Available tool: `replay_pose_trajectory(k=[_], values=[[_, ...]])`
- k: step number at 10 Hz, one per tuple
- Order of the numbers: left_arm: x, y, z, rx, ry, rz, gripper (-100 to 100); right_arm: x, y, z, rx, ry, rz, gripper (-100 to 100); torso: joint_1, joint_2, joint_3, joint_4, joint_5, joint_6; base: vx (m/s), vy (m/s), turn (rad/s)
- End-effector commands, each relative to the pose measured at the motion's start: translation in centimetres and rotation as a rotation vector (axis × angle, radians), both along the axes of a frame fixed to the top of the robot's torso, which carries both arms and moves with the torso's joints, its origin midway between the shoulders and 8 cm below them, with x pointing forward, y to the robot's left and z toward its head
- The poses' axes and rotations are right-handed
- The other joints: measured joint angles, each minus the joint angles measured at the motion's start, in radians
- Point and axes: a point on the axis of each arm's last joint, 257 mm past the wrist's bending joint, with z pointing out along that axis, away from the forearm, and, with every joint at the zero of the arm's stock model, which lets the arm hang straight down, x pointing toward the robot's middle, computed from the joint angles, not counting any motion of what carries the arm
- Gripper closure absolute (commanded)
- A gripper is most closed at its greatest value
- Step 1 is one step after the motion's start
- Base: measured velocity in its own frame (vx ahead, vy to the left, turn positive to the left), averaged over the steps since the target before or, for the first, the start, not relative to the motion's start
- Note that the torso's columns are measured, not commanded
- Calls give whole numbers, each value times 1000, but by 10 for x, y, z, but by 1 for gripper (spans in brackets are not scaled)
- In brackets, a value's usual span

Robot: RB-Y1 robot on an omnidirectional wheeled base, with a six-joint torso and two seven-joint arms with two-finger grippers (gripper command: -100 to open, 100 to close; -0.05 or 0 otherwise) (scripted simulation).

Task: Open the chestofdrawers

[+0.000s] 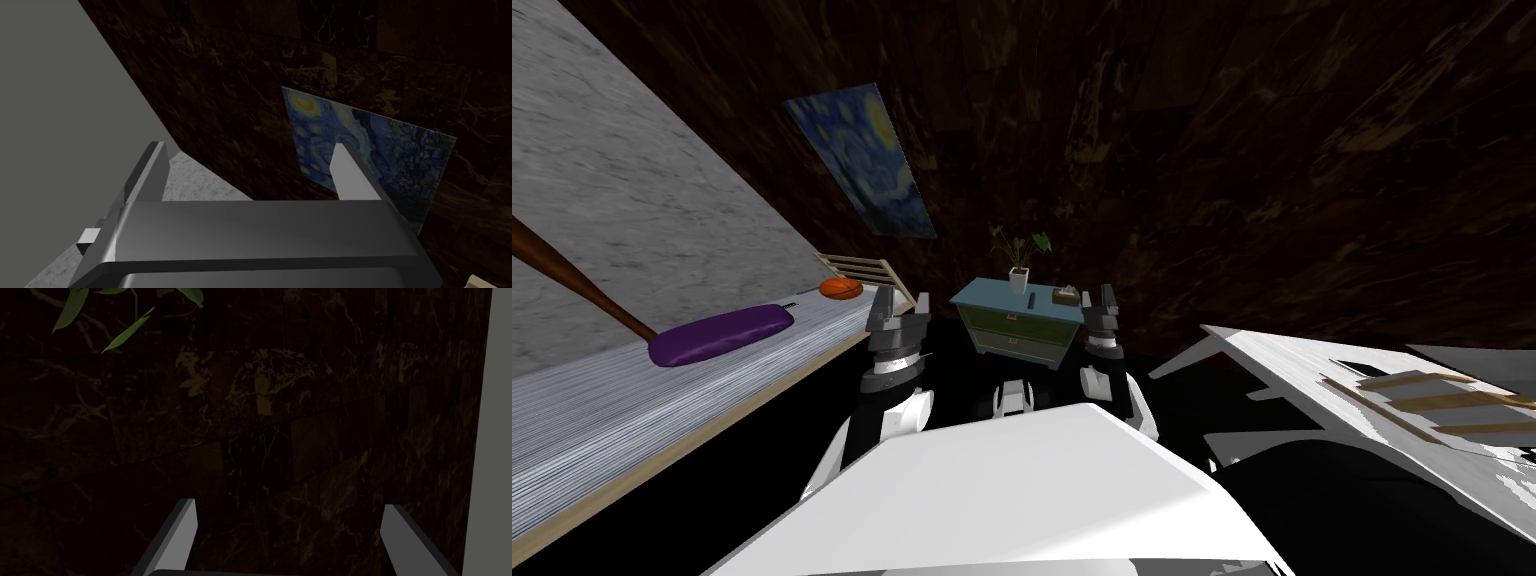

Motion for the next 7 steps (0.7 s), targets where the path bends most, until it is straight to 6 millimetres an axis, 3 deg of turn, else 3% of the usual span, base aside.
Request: replay_pose_trajectory(k=[1,4,7], values=[[0,0,0,0,0,0,0,20,11,-25,-74,104,29,-100,1,10,-19,10,0,0,-9,39,51],[0,0,0,0,0,0,0,32,15,-40,-103,160,36,-100,-1,13,-25,14,0,0,-3,29,31],[0,0,0,0,0,0,0,55,23,-77,-166,278,43,-100,0,13,-25,14,0,0,-5,29,45]])
